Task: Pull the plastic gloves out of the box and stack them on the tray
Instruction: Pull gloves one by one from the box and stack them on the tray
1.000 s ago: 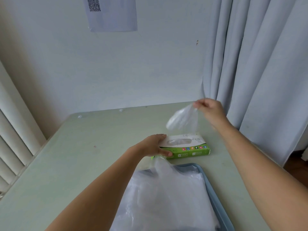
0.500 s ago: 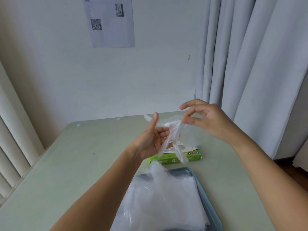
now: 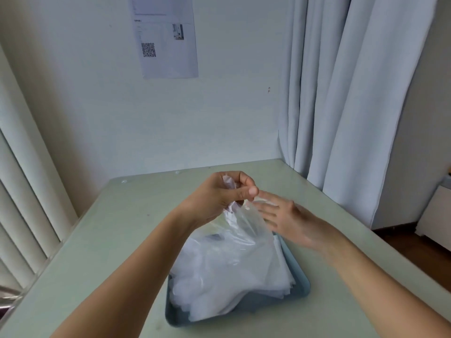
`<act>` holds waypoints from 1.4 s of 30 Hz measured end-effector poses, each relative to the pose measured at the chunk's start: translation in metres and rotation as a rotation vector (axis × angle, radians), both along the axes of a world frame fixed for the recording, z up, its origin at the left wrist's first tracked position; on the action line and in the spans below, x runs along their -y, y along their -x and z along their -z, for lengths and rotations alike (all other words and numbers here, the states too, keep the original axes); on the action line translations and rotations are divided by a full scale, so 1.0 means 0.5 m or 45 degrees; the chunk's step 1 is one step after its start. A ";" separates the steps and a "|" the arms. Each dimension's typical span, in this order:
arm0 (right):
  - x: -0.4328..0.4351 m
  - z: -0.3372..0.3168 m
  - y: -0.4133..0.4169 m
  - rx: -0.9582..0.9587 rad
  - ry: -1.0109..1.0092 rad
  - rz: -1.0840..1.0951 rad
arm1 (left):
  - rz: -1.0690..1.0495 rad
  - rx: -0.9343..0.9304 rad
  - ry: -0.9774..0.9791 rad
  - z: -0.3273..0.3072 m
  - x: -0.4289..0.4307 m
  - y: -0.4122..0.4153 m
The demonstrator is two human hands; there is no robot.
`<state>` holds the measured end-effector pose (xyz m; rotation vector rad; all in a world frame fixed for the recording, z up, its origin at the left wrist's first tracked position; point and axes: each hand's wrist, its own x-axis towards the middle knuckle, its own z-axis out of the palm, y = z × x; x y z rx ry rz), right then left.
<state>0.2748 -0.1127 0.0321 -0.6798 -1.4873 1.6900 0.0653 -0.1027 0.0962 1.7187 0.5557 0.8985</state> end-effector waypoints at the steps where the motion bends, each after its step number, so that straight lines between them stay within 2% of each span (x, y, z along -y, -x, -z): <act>1: -0.001 0.015 0.014 -0.044 0.090 -0.056 | 0.014 0.001 -0.010 -0.006 0.009 0.004; 3: 0.007 0.036 0.046 -0.054 0.100 -0.181 | -0.001 0.008 -0.025 -0.018 0.020 0.015; 5: 0.023 0.042 0.065 -0.022 0.107 -0.190 | -0.058 -0.010 -0.059 -0.026 0.025 0.034; 8: 0.045 0.025 0.048 -0.037 0.179 0.046 | -0.315 -0.120 -0.142 -0.019 0.025 0.074; 10: 0.054 0.011 0.031 0.022 0.109 0.212 | -0.425 -0.262 -0.106 0.000 0.027 0.098; 14: 0.063 -0.006 0.031 0.429 -0.163 0.333 | -0.147 -0.684 0.086 0.047 0.044 0.123; 16: 0.060 -0.016 0.036 0.520 -0.191 0.348 | -0.088 -0.773 0.120 0.072 0.042 0.123; 21: 0.026 -0.042 0.015 0.812 0.020 0.310 | -0.256 -0.461 0.459 0.098 0.024 0.130; 25: -0.005 -0.017 0.003 0.412 0.334 0.308 | -0.289 -0.330 0.646 0.093 0.014 0.141; 27: -0.010 0.002 0.025 0.398 0.401 0.402 | -0.373 -0.345 0.683 0.098 0.001 0.143; 28: -0.015 0.023 0.036 0.531 0.365 0.477 | -0.426 -0.424 0.643 0.105 -0.007 0.142; 30: -0.021 0.063 0.053 0.901 0.130 0.605 | -0.525 -0.654 0.495 0.125 -0.021 0.138; 32: -0.024 0.097 0.058 1.119 -0.112 0.638 | -0.614 -0.887 0.346 0.151 -0.032 0.136; 35: -0.021 0.121 0.053 1.152 -0.220 0.631 | -0.604 -1.302 0.249 0.166 -0.029 0.145; 37: -0.018 0.120 0.048 1.090 -0.222 0.612 | -0.699 -1.634 0.022 0.164 -0.016 0.151; 38: -0.014 0.116 0.047 1.064 -0.219 0.601 | -0.842 -1.701 -0.160 0.160 -0.005 0.150; 39: -0.011 0.113 0.046 1.050 -0.217 0.600 | -0.985 -1.651 -0.333 0.155 0.009 0.143; 40: -0.008 0.113 0.045 1.048 -0.211 0.613 | -1.069 -1.495 -0.486 0.152 0.027 0.130; 42: -0.004 0.114 0.043 1.065 -0.217 0.679 | -1.007 -1.144 -0.647 0.152 0.062 0.092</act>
